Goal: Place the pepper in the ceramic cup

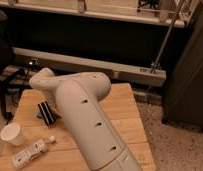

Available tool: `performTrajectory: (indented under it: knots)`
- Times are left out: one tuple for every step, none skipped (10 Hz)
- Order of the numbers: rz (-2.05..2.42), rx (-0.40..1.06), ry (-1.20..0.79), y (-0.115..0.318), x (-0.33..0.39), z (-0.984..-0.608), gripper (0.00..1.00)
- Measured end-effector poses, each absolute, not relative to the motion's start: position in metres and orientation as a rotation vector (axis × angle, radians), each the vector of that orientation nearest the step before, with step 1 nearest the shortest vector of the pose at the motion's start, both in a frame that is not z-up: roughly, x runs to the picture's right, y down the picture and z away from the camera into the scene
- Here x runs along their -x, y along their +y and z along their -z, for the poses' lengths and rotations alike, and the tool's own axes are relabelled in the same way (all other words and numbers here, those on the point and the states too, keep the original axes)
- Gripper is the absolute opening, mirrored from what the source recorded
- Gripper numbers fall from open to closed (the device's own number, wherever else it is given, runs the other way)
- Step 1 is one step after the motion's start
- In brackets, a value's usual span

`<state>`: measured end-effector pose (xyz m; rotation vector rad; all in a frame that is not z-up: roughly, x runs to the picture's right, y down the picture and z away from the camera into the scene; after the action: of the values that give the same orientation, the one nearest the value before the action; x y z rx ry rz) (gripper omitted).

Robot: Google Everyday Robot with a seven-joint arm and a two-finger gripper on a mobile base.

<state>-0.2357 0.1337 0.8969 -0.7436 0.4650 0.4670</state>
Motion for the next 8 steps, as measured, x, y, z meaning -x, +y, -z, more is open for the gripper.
performTrajectory:
  knots:
    - [-0.463,0.747,0.472,0.135,0.234,-0.897,0.10]
    - [-0.466,0.751,0.477,0.135,0.234,-0.896,0.05]
    - [-0.487,0.758,0.478,0.133,0.232,-0.896,0.05]
    - [-0.522,0.762,0.479,0.127,0.227,-0.895,0.05]
    - [-0.568,0.761,0.479,0.118,0.220,-0.894,0.05]
    - [-0.617,0.752,0.480,0.106,0.208,-0.892,0.05]
    - [-0.653,0.737,0.474,0.091,0.199,-0.888,0.05]
    - [-0.684,0.707,0.452,0.069,0.190,-0.879,0.05]
